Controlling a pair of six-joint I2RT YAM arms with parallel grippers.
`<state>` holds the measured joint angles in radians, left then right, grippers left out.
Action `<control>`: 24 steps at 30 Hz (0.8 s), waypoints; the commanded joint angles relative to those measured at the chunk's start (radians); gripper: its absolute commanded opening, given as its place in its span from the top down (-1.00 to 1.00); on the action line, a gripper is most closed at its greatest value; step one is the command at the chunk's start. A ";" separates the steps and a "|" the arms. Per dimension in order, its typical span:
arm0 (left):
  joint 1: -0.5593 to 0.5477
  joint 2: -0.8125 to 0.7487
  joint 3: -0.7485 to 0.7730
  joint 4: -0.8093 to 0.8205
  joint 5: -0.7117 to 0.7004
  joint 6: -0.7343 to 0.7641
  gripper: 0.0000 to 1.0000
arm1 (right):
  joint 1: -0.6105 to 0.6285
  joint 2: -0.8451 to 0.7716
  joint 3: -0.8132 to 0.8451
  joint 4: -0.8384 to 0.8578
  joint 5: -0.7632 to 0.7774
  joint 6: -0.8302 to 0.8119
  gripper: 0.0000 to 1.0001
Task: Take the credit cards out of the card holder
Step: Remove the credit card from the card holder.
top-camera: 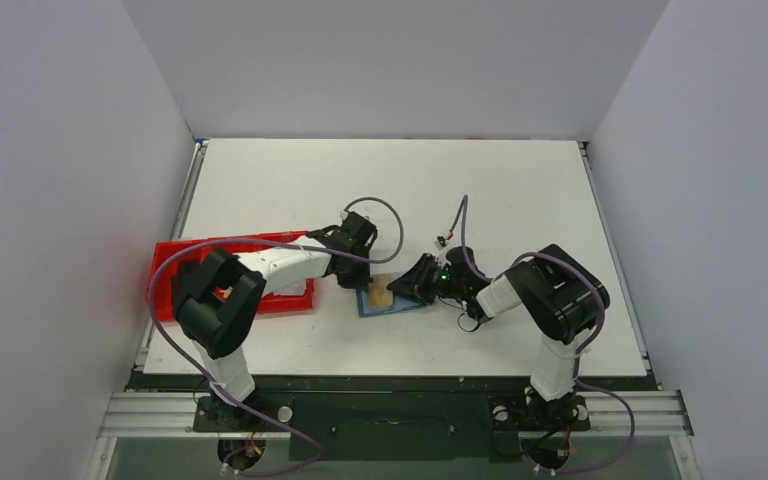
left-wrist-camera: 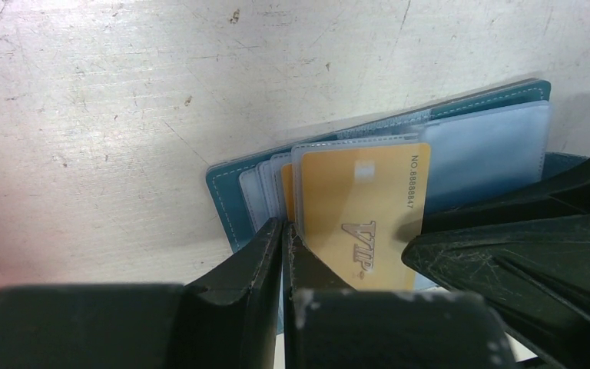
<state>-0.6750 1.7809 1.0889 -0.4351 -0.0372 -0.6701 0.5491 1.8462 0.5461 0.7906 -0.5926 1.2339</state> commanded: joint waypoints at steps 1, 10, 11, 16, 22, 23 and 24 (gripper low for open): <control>-0.004 0.063 -0.043 -0.032 -0.034 0.004 0.97 | -0.001 0.004 -0.001 0.134 -0.036 0.017 0.65; -0.009 0.066 -0.037 -0.034 -0.031 0.004 0.98 | 0.009 0.027 0.024 0.124 -0.049 0.019 0.64; -0.010 0.067 -0.037 -0.033 -0.031 0.004 0.98 | 0.010 0.032 0.027 0.121 -0.049 0.019 0.64; -0.012 0.069 -0.036 -0.030 -0.028 0.001 0.98 | 0.024 0.048 0.053 0.108 -0.045 0.019 0.64; -0.011 0.072 -0.036 -0.032 -0.030 0.003 0.98 | 0.027 0.068 0.053 0.165 -0.052 0.050 0.64; -0.011 0.075 -0.037 -0.032 -0.031 0.003 0.98 | 0.027 0.068 0.049 0.170 -0.053 0.057 0.64; -0.012 0.076 -0.039 -0.031 -0.032 0.002 0.98 | 0.026 0.068 0.047 0.179 -0.054 0.059 0.64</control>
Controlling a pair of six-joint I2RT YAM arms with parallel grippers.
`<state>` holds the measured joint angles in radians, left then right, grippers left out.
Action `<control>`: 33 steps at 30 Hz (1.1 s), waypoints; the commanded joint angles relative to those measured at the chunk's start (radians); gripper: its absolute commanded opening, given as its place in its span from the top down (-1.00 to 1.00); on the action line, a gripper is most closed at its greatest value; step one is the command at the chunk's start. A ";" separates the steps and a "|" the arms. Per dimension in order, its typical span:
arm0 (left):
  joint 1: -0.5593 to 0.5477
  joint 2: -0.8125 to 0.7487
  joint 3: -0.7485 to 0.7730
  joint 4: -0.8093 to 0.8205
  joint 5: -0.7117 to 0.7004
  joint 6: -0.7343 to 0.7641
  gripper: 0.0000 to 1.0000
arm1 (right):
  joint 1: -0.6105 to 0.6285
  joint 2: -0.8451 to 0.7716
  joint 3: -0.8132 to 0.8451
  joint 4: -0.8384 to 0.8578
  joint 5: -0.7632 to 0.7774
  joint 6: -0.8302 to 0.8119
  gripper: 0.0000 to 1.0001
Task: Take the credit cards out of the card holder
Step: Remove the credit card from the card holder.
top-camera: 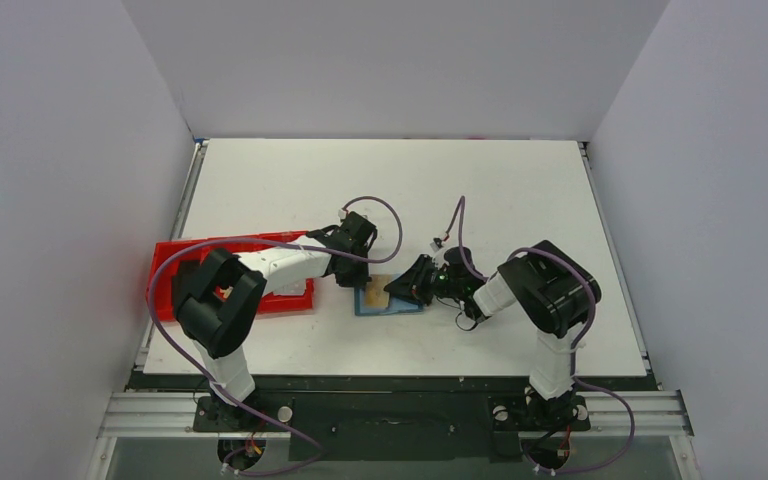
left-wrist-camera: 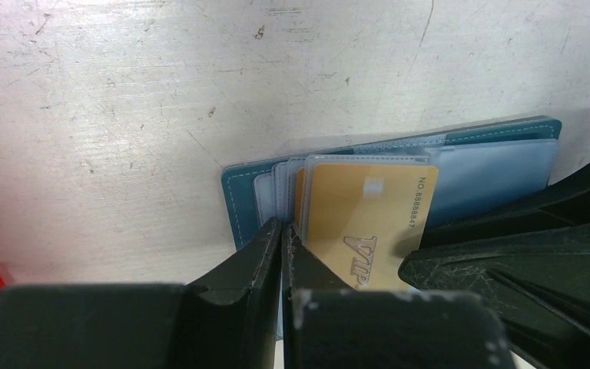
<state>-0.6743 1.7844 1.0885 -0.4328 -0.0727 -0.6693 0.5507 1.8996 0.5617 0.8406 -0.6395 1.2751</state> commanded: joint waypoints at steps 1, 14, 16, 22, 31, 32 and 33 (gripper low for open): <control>-0.013 0.075 -0.038 -0.034 0.003 0.001 0.98 | 0.024 0.013 0.027 0.131 -0.008 0.020 0.65; -0.013 0.087 -0.039 -0.036 -0.002 -0.001 0.98 | 0.006 0.012 -0.014 0.203 -0.002 0.055 0.88; -0.013 0.090 -0.038 -0.037 -0.003 -0.001 1.00 | 0.005 0.011 -0.018 0.203 0.002 0.055 0.90; -0.011 0.100 -0.040 -0.041 -0.007 -0.005 1.00 | -0.005 0.002 -0.030 0.166 0.017 0.039 0.96; -0.008 0.110 -0.043 -0.040 -0.010 -0.008 1.00 | -0.026 -0.023 -0.062 0.084 0.047 -0.012 1.00; -0.008 0.111 -0.044 -0.040 -0.010 -0.009 1.00 | -0.030 -0.022 -0.064 0.083 0.047 -0.013 1.00; -0.006 0.111 -0.045 -0.039 -0.010 -0.009 1.00 | -0.033 -0.023 -0.069 0.084 0.048 -0.015 1.00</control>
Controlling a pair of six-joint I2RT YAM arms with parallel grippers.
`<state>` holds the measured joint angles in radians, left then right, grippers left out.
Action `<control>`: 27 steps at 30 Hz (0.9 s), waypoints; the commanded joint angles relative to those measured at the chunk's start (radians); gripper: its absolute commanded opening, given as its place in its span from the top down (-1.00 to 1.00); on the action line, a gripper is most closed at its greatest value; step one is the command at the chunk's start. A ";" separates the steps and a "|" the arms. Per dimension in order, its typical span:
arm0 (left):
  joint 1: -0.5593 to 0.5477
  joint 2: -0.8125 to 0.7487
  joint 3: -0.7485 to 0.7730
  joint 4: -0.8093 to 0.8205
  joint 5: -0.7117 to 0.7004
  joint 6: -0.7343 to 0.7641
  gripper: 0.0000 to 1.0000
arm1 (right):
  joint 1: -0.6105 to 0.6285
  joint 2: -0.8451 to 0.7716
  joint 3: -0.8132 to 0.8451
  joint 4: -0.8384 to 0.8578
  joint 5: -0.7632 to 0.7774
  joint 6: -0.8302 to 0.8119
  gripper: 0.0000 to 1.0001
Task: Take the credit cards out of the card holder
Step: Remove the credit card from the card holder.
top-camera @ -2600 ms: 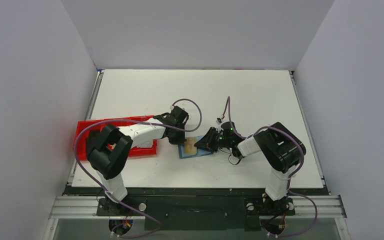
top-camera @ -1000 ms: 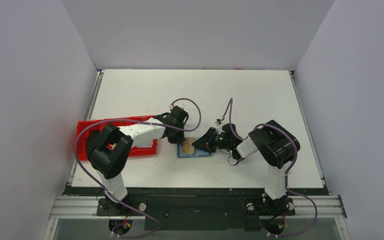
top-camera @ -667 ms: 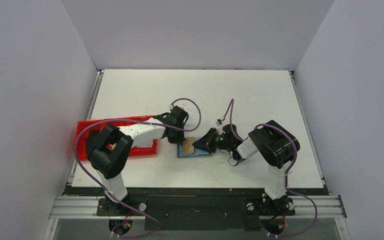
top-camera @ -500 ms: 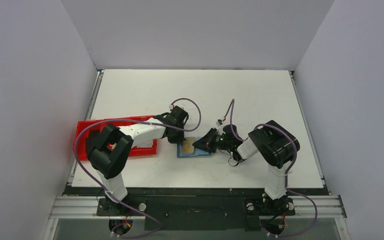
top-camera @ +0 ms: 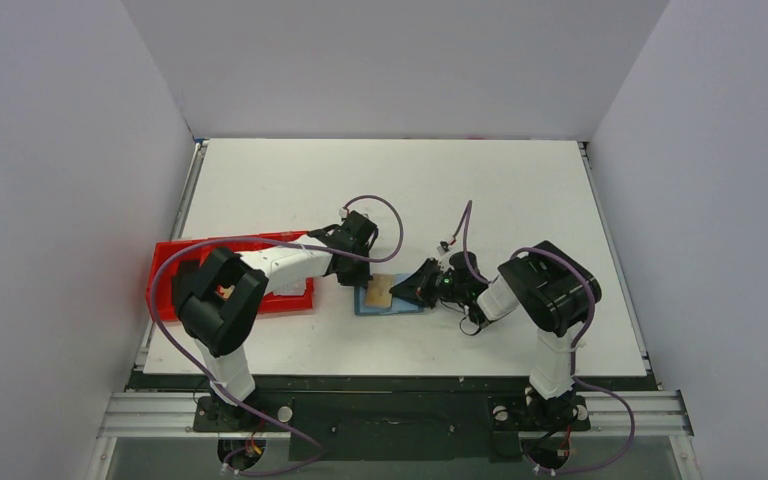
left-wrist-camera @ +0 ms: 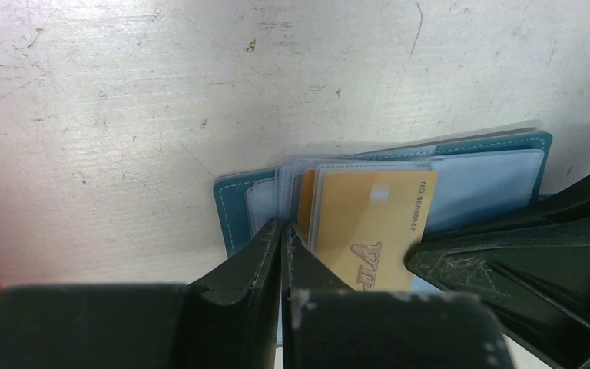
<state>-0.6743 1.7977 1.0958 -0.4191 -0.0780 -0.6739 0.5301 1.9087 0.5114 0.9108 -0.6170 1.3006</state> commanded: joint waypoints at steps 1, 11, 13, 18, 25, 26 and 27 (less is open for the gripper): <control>-0.006 0.097 -0.052 -0.053 -0.005 -0.004 1.00 | -0.016 -0.033 -0.021 0.014 0.027 -0.041 1.00; -0.005 0.095 -0.052 -0.053 -0.004 -0.004 1.00 | -0.032 -0.044 -0.036 -0.003 0.032 -0.055 1.00; -0.005 0.096 -0.052 -0.053 -0.003 -0.004 1.00 | -0.035 -0.050 -0.037 -0.014 0.033 -0.064 1.00; -0.004 0.093 -0.052 -0.053 -0.003 -0.004 1.00 | -0.042 -0.068 -0.040 -0.046 0.034 -0.086 1.00; -0.005 0.091 -0.049 -0.053 -0.003 -0.003 1.00 | -0.052 -0.092 -0.045 -0.083 0.037 -0.109 1.00; -0.005 0.091 -0.049 -0.053 -0.003 -0.003 1.00 | -0.054 -0.095 -0.046 -0.086 0.036 -0.112 1.00; -0.004 0.092 -0.049 -0.052 -0.003 -0.003 1.00 | -0.056 -0.100 -0.046 -0.092 0.036 -0.116 1.00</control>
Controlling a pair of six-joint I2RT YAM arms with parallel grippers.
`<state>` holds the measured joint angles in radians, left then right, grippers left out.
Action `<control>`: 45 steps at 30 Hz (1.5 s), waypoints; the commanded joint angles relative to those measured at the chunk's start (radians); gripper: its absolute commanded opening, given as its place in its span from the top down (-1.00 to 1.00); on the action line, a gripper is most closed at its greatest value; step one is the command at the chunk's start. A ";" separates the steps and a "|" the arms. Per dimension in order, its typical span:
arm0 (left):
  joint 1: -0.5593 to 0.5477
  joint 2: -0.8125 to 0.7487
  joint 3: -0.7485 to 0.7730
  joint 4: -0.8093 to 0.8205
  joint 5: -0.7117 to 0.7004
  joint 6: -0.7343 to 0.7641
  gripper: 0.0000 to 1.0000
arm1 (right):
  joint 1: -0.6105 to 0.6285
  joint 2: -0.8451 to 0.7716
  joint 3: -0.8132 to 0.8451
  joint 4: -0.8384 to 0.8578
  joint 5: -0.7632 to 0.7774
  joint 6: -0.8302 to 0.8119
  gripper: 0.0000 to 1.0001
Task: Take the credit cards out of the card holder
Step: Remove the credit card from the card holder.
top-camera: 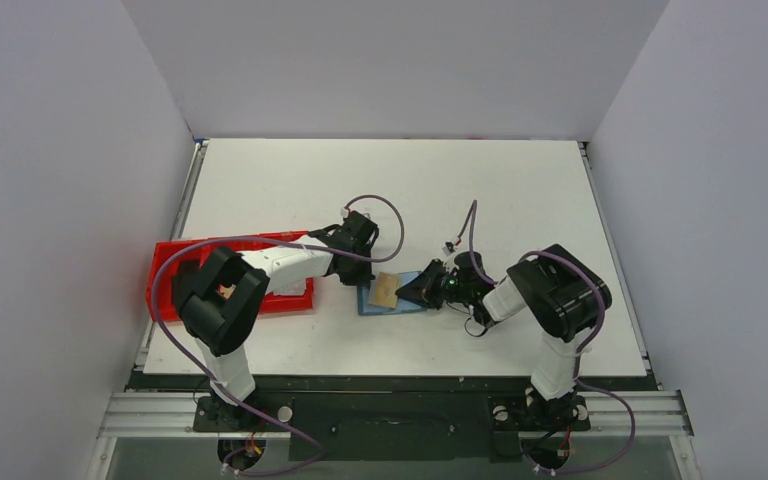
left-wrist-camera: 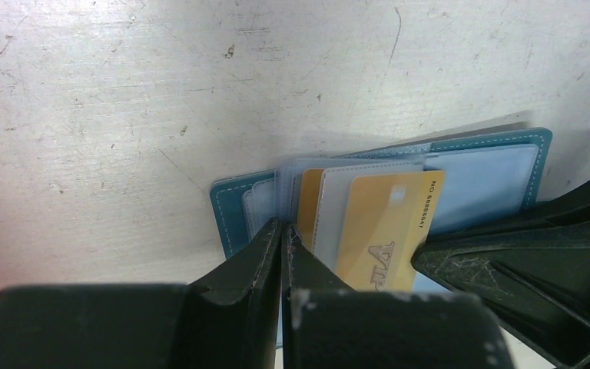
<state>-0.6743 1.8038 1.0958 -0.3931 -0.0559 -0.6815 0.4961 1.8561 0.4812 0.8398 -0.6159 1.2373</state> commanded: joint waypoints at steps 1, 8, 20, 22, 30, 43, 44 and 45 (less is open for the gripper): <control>-0.004 0.087 -0.050 -0.077 -0.025 0.004 1.00 | -0.024 -0.049 -0.016 -0.024 0.035 -0.055 1.00; -0.003 0.088 -0.053 -0.077 -0.026 0.003 1.00 | -0.029 -0.074 -0.015 -0.073 0.041 -0.080 1.00; -0.002 0.050 -0.042 -0.096 -0.040 0.014 1.00 | -0.030 -0.082 -0.003 -0.156 0.062 -0.123 1.00; 0.000 0.024 -0.028 -0.122 -0.052 0.022 1.00 | -0.030 -0.086 -0.002 -0.177 0.070 -0.136 1.00; 0.002 -0.041 0.023 -0.187 -0.081 0.046 1.00 | -0.030 -0.086 0.003 -0.193 0.076 -0.150 1.00; -0.007 -0.173 0.119 -0.200 -0.020 0.050 0.95 | -0.028 -0.074 0.006 -0.186 0.074 -0.149 1.00; -0.009 -0.178 0.130 -0.185 -0.010 0.051 0.93 | -0.028 -0.073 0.007 -0.186 0.074 -0.149 1.00; -0.011 -0.180 0.136 -0.179 0.013 0.051 0.92 | -0.028 -0.072 0.008 -0.186 0.073 -0.149 1.00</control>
<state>-0.6754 1.6882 1.1637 -0.6060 -0.1024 -0.6415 0.4831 1.7893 0.4824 0.6941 -0.6060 1.1336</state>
